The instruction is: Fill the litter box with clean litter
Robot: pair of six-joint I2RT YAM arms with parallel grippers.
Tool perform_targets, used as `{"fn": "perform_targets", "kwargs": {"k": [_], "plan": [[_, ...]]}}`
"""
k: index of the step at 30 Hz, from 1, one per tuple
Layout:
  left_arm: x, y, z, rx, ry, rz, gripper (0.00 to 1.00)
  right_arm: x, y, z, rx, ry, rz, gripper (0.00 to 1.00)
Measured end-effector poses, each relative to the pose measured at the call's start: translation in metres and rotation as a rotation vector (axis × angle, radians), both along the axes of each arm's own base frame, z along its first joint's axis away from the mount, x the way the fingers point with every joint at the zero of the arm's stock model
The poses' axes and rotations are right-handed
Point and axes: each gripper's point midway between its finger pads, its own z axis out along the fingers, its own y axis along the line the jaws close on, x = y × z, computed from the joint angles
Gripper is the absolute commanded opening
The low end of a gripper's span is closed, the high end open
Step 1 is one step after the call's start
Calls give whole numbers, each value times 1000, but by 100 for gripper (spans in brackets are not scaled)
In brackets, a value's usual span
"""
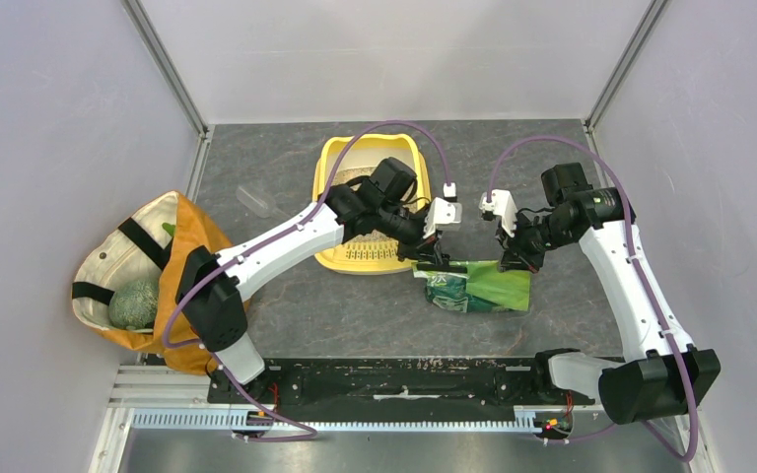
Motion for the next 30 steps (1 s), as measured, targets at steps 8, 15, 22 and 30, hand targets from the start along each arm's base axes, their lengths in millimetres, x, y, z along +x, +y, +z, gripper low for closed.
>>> {"fn": "perform_targets", "kwargs": {"k": [8, 15, 22, 30], "plan": [[-1, -4, 0, -12, -2, -2, 2, 0, 0, 0, 1, 5, -3, 0], [-1, -5, -5, -13, -5, -2, 28, 0, 0, -1, -1, 10, -2, 0], [-2, 0, -13, 35, 11, 34, 68, 1, 0, -1, 1, 7, -5, 0], [1, 5, 5, 23, 53, 97, 72, 1, -3, 1, 2, 1, -24, 0]]}}
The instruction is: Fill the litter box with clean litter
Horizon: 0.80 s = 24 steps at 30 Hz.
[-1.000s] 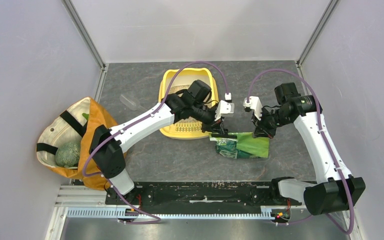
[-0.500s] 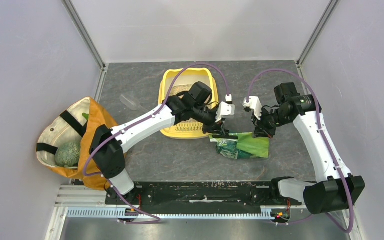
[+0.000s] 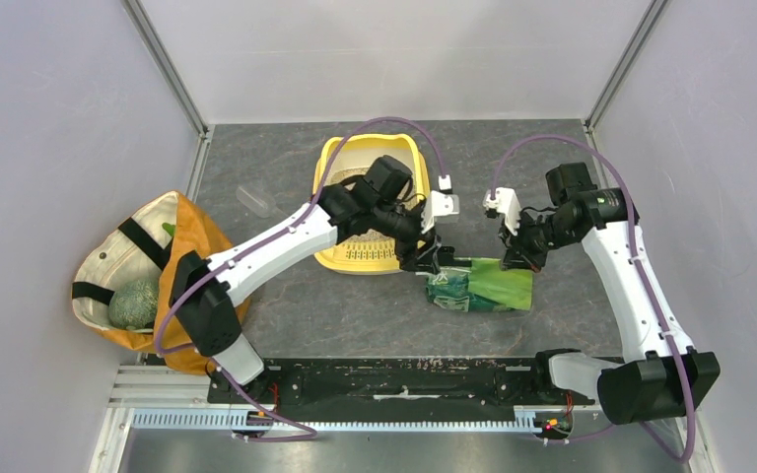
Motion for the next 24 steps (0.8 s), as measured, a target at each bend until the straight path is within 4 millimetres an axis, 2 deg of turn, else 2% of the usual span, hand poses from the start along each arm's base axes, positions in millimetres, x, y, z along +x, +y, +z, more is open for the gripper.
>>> {"fn": "perform_targets", "kwargs": {"k": [5, 9, 14, 19, 22, 24], "plan": [[6, 15, 36, -63, -15, 67, 72, 4, -11, 3, 8, -3, -69, 0], [8, 28, 65, -120, -37, 113, 72, 8, -31, 4, 2, -2, -164, 0], [12, 39, 81, -158, -30, 167, 74, 19, -58, 13, 1, 5, -304, 0], [23, 49, 74, -155, 32, 247, 75, 58, -74, 21, 33, -5, -441, 0], [37, 60, 73, -157, 73, 320, 75, 87, -75, 26, 80, -29, -514, 0], [50, 68, 74, -167, 82, 367, 75, 114, -76, 32, 115, -51, -554, 0]]}}
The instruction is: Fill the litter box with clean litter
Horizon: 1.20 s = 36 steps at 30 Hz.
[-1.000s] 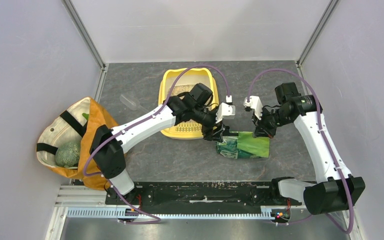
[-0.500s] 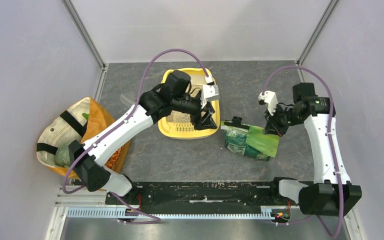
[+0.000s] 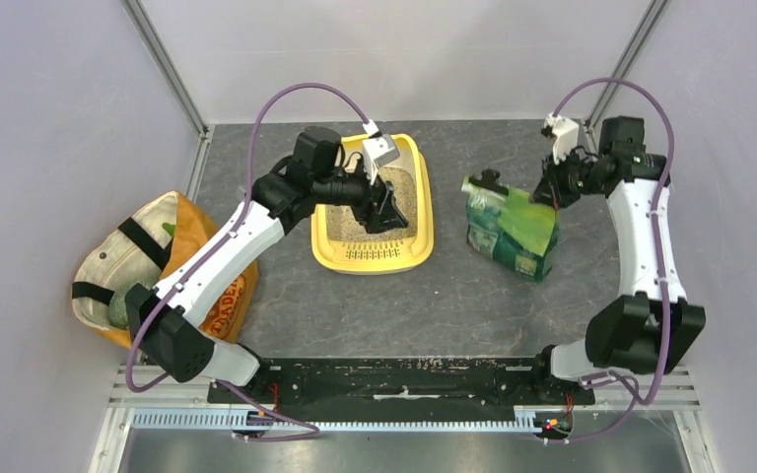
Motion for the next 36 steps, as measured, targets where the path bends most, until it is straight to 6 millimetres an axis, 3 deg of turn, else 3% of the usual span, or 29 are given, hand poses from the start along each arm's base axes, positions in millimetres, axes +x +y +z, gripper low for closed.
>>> {"fn": "perform_targets", "kwargs": {"k": [6, 9, 13, 17, 20, 25, 30, 36], "plan": [[19, 16, -9, -5, 34, 80, 75, 67, -4, 8, 51, -82, -82, 0], [21, 20, -19, 8, 51, 97, 75, 79, -2, 4, 50, -108, -84, 0], [25, 28, -28, 23, 59, 132, 75, 76, 4, -31, 33, -67, -65, 1], [33, 36, -29, 34, 49, 175, 76, 72, 7, -43, 38, -43, -48, 25], [41, 45, -27, 39, 37, 215, 77, 73, 5, -44, 18, -52, -46, 58], [51, 56, -25, 43, 23, 265, 78, 71, 2, -45, -3, -45, -48, 82], [53, 61, -22, 42, 15, 281, 83, 69, 1, -42, -14, -45, -44, 97], [58, 72, -18, 88, 36, 336, 89, 75, -3, -16, -30, -102, -59, 97]]}}
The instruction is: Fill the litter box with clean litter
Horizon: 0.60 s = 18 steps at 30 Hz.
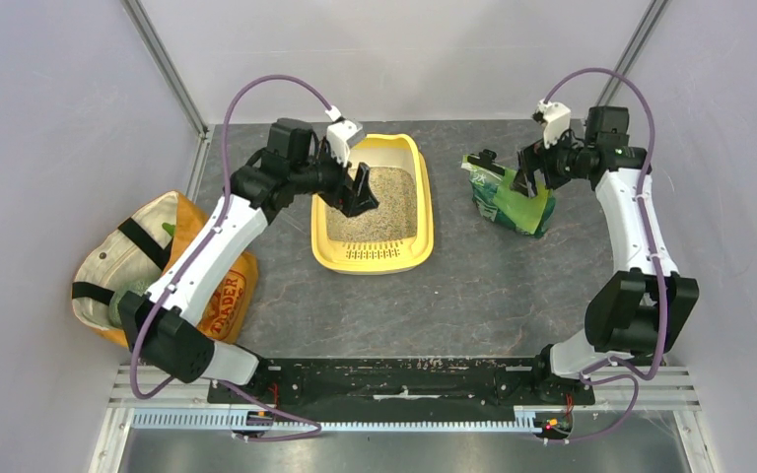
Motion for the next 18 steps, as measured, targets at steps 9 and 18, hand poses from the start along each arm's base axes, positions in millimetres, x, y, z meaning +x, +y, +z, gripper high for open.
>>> {"fn": "perform_targets", "kwargs": {"k": [9, 18], "plan": [[33, 47, 20, 66, 86, 161, 91, 28, -10, 111, 12, -234, -93, 97], [50, 141, 10, 132, 189, 423, 92, -16, 25, 154, 208, -229, -100, 97]]}}
